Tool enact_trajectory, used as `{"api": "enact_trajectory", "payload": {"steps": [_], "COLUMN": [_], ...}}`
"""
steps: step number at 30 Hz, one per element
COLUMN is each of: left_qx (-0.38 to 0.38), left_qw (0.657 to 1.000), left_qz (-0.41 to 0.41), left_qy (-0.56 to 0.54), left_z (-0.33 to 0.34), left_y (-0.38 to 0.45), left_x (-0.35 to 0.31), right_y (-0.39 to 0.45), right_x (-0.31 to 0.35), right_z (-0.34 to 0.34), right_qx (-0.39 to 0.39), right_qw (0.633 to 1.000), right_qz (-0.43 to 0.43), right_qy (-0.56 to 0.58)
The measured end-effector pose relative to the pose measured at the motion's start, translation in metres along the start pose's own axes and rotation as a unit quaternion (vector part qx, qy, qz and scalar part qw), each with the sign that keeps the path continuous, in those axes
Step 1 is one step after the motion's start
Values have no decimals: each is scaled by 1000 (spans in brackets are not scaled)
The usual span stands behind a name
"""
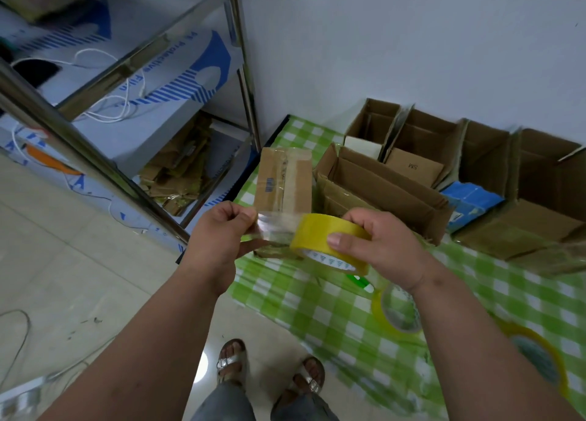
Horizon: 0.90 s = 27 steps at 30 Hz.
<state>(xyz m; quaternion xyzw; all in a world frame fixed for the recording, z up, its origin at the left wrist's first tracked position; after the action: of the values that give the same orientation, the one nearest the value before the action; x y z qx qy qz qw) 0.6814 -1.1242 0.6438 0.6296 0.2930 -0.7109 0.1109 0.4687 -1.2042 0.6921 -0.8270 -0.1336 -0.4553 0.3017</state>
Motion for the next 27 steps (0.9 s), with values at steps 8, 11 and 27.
{"api": "enact_trajectory", "payload": {"steps": [8,11,27], "left_qx": [-47,-55,-59], "left_qw": [999,998,995], "left_qz": [-24,-30,-76], "left_qy": [3,7,8], "left_z": [-26,-27,-40], "left_y": [10,19,40], "left_x": [16,18,37], "right_y": [11,21,49], "right_x": [-14,-25,-62], "right_z": [-22,-25,-34], "right_qx": [-11,-25,-66], "right_qw": [1000,998,986], "right_qz": [10,22,105], "right_qy": [-21,-60,-109]}}
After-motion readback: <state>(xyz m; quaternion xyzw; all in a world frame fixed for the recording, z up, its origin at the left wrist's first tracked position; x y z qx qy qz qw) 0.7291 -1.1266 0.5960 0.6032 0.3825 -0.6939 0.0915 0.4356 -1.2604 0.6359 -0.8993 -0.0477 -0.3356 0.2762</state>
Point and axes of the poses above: each hand's wrist, its own y-axis towards the middle knuckle, its own z-axis out of the palm, x = y × z, the point moved 9 cm from there along y, towards the middle knuckle, and after that the axes turned 11 degrees about z, right-handed, at the moved point
